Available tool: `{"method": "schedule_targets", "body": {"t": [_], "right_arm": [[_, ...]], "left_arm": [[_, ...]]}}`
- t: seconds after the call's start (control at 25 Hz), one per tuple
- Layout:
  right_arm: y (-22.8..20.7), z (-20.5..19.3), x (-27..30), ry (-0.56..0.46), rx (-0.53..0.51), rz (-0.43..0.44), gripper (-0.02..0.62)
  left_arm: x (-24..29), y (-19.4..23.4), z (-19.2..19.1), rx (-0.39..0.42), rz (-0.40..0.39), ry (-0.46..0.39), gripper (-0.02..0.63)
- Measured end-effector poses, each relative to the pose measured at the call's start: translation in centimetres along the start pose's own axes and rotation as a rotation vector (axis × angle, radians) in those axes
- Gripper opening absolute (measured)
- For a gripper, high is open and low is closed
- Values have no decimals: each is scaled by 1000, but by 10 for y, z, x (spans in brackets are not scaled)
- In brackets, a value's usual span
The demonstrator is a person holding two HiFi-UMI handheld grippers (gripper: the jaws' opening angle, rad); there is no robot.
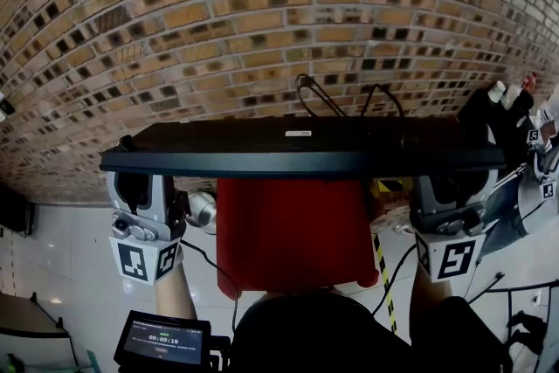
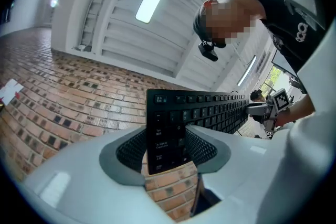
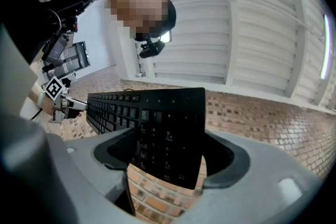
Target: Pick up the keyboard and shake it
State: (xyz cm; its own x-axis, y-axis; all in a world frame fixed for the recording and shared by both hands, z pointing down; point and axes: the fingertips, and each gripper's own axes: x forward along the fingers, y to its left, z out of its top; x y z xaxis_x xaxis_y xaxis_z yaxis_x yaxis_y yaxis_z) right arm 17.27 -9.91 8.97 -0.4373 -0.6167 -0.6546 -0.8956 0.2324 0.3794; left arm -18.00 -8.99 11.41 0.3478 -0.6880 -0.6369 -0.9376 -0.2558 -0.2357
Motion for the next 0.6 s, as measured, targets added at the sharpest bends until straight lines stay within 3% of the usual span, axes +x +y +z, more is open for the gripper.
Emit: {"method": "schedule_targets", "body": {"t": [0.2, 0.6], "right_arm": [[-2, 11, 5, -34, -18, 12, 371], [21, -81, -13, 231, 123, 64, 371]], "left_arm": [[1, 2, 12, 14, 6, -36, 230], [-28, -3, -74, -84, 29, 204, 230]]}}
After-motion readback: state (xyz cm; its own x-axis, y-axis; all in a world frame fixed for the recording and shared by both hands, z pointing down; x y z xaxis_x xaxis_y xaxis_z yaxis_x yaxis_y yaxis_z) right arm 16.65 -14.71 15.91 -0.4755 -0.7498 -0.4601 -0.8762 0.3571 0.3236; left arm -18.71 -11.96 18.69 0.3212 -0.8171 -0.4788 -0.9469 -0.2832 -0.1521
